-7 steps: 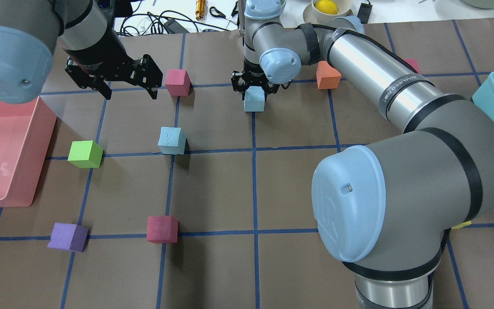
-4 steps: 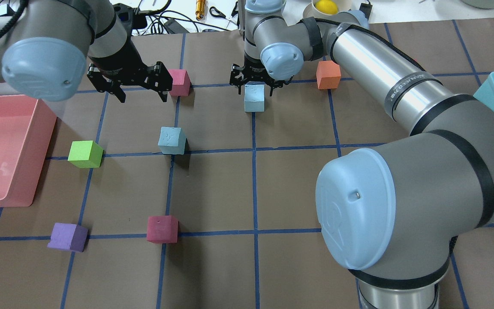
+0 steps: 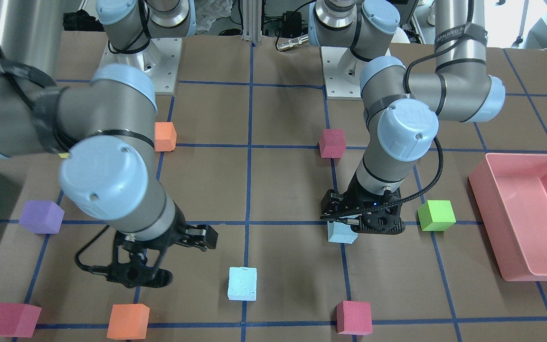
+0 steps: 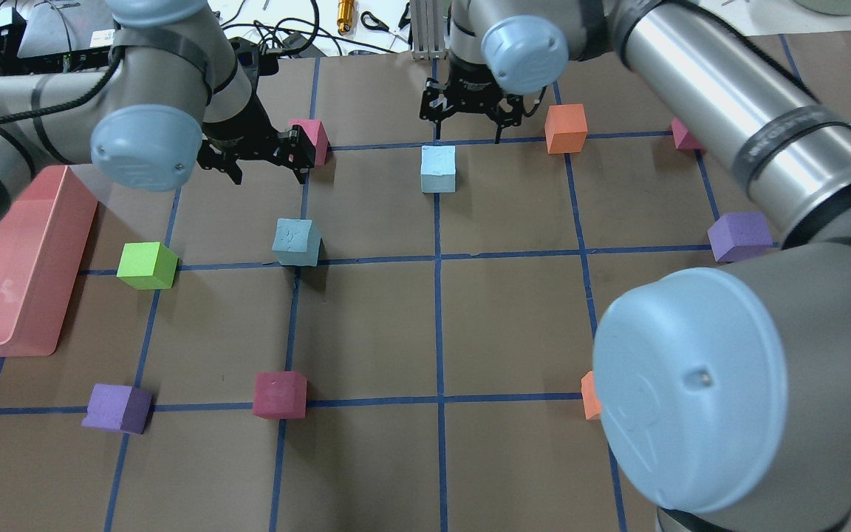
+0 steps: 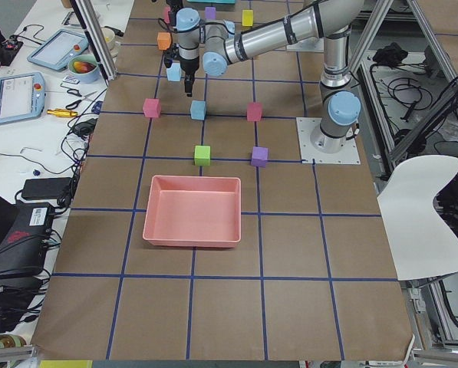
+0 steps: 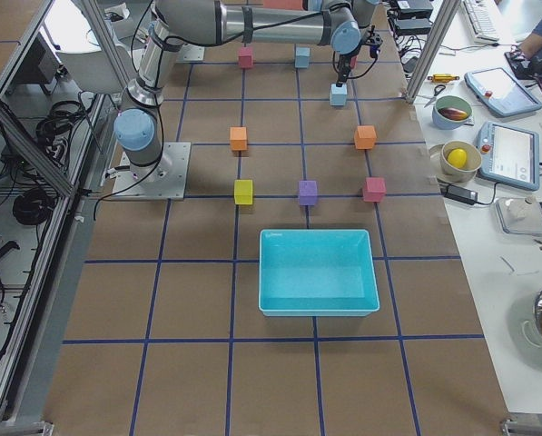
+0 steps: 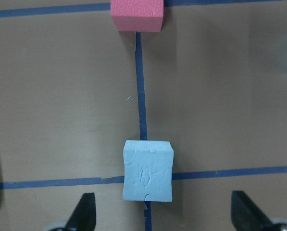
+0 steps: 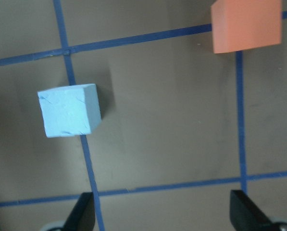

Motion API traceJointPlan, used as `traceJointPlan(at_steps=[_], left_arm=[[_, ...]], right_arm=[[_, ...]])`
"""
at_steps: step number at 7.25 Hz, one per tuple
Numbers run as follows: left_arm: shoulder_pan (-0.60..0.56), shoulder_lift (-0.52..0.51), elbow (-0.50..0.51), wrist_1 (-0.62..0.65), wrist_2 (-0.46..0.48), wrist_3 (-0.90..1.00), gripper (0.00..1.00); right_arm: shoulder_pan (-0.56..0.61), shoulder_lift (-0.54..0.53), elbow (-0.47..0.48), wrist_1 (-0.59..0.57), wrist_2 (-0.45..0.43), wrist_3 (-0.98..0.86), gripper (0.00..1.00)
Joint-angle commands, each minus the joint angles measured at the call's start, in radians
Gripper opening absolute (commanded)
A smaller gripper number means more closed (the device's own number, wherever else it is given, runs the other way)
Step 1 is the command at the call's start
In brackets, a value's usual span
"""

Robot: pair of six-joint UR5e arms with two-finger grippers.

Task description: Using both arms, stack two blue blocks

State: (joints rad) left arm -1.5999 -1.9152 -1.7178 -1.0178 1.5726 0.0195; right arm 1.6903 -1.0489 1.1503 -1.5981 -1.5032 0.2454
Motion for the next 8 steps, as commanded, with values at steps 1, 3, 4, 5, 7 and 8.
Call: traceJointPlan(at_steps=[1,3,4,5,7,8], left_arm=[[0.002,-0.059,-0.055,0.105,0.003,0.007,1.00],[0.000,-0.091,-0.065,0.108,0.004,-0.009,1.00],[0.000,-0.091,-0.100,0.110,0.001,-0.016,1.00],[0.000,-0.088,-0.136,0.122,0.001,-0.009,1.00],[0.002,-0.094,-0.149,0.217,0.004,0.005,0.49],[0.000,-0.091,-0.143,0.217,0.006,0.000,0.11]], right_arm=[[-0.084,-0.182,0.162,0.064,-0.046,-0.141,1.00],[-0.109,-0.337,0.328,0.044,-0.048,-0.179,1.00],[-0.125,-0.377,0.348,0.065,-0.051,-0.181,1.00],[-0.123,-0.414,0.351,0.116,-0.057,-0.170,1.00],[-0.118,-0.421,0.380,0.118,-0.049,-0.173,1.00],[-0.123,-0.430,0.393,0.101,-0.046,-0.175,1.00]])
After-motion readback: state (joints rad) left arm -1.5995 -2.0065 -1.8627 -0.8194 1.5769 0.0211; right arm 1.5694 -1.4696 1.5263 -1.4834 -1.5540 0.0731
